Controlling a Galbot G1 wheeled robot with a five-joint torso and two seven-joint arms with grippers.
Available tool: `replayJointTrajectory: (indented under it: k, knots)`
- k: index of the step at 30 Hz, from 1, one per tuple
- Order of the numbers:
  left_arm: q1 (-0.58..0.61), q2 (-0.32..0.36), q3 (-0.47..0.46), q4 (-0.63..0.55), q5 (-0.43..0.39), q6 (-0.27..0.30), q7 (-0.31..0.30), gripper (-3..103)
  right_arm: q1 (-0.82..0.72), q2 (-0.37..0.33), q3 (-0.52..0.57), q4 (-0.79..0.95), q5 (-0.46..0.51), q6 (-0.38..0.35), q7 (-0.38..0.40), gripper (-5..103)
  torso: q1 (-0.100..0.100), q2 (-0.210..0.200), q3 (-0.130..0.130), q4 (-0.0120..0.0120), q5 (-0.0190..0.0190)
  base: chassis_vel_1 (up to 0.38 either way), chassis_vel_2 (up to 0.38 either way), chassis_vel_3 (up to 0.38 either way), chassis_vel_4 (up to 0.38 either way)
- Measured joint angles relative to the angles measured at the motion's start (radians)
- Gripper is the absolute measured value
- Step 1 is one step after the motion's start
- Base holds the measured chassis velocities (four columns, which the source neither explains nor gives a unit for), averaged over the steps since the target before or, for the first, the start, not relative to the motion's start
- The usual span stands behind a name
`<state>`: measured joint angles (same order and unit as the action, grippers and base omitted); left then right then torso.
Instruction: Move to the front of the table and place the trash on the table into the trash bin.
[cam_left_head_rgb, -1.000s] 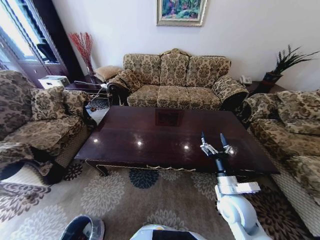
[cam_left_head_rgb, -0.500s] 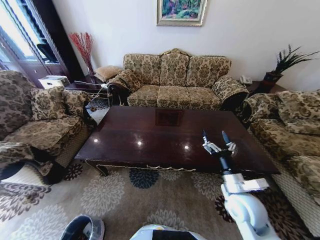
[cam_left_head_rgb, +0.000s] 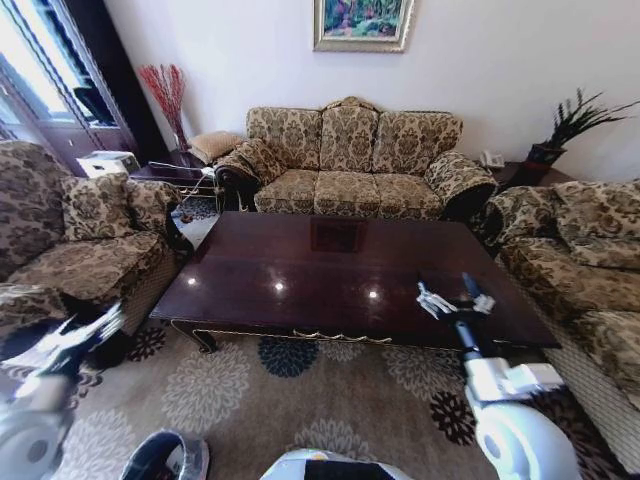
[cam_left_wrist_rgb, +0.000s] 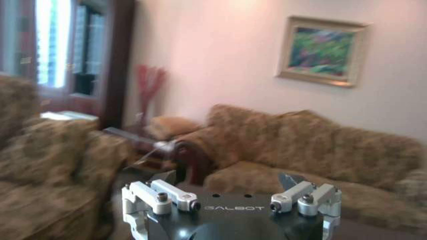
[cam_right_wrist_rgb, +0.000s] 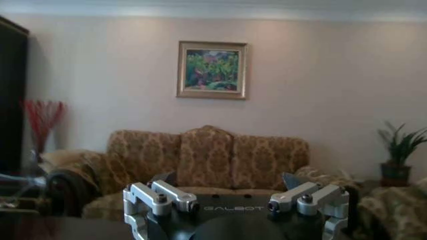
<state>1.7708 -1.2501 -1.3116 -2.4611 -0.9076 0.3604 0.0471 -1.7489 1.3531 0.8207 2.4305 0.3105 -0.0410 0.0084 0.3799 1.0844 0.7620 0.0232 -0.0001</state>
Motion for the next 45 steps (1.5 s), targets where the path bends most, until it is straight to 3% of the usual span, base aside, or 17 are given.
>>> replayJointTrajectory:
  k: [3, 6, 9, 12, 16, 21, 24, 26, 30, 45]
  knots:
    - [0.003, -0.01, 0.028, -0.064, -0.02, 0.027, -0.003, 100, -0.071, 0.061, 0.092, 0.003, -0.053, 0.046, -0.056, 100, 0.0, 0.0, 0.0, -0.0002, 0.0004, 0.0, 0.0, 0.0, 0.0]
    - [0.016, -0.025, 0.051, -0.068, -0.019, 0.033, -0.018, 100, -0.122, 0.089, 0.101, 0.037, -0.036, 0.068, -0.055, 100, 0.0, 0.0, 0.0, 0.0003, -0.0001, 0.0, 0.0, 0.0, 0.0]
    - [0.019, -0.039, 0.06, -0.067, -0.016, 0.035, -0.024, 100, -0.128, 0.09, 0.065, 0.06, -0.025, 0.064, -0.047, 100, 0.0, 0.0, 0.0, 0.0, -0.0002, 0.0, 0.0, 0.0, 0.0]
    - [0.025, -0.057, 0.078, -0.06, -0.02, 0.042, -0.045, 100, -0.102, 0.084, -0.021, 0.071, 0.006, 0.011, -0.037, 100, 0.0, 0.0, 0.0, 0.0011, -0.0001, 0.0, 0.0, 0.0, 0.0]
    - [0.038, -0.035, 0.113, -0.054, -0.007, 0.039, -0.066, 100, -0.065, 0.076, -0.071, 0.072, 0.051, -0.035, -0.05, 100, 0.0, 0.0, 0.0, 0.0, 0.0, 0.0, 0.0, 0.0, 0.0]
    - [0.052, 0.021, 0.166, -0.047, 0.169, -0.036, -0.067, 100, -0.051, 0.027, -0.078, 0.072, 0.089, -0.051, -0.062, 100, 0.0, 0.0, 0.0, 0.0001, -0.0001, 0.0, 0.0, 0.0, 0.0]
    - [0.059, 0.027, 0.192, -0.046, 0.204, -0.056, -0.066, 100, -0.05, 0.026, -0.081, 0.072, 0.09, -0.05, -0.065, 100, 0.0, 0.0, 0.0, 0.0001, 0.0001, 0.0, 0.0, 0.0, 0.0]
    - [0.07, 0.026, 0.266, -0.044, 0.268, -0.1, -0.071, 100, -0.048, 0.031, -0.1, 0.072, 0.081, -0.035, -0.073, 100, 0.0, 0.0, 0.0, 0.0002, 0.0, 0.0, 0.0, 0.0, 0.0]
    - [0.07, 0.008, 0.334, -0.043, 0.323, -0.116, -0.071, 100, -0.044, 0.042, -0.121, 0.071, 0.055, -0.012, -0.086, 100, 0.0, 0.0, 0.0, 0.0002, 0.0, 0.0, 0.0, 0.0, 0.0]
    - [0.062, -0.028, 0.283, -0.04, 0.276, -0.085, -0.074, 100, -0.043, 0.074, -0.123, 0.07, 0.033, -0.006, -0.128, 100, 0.0, 0.0, 0.0, 0.0002, 0.0, 0.0, 0.0, 0.0, 0.0]
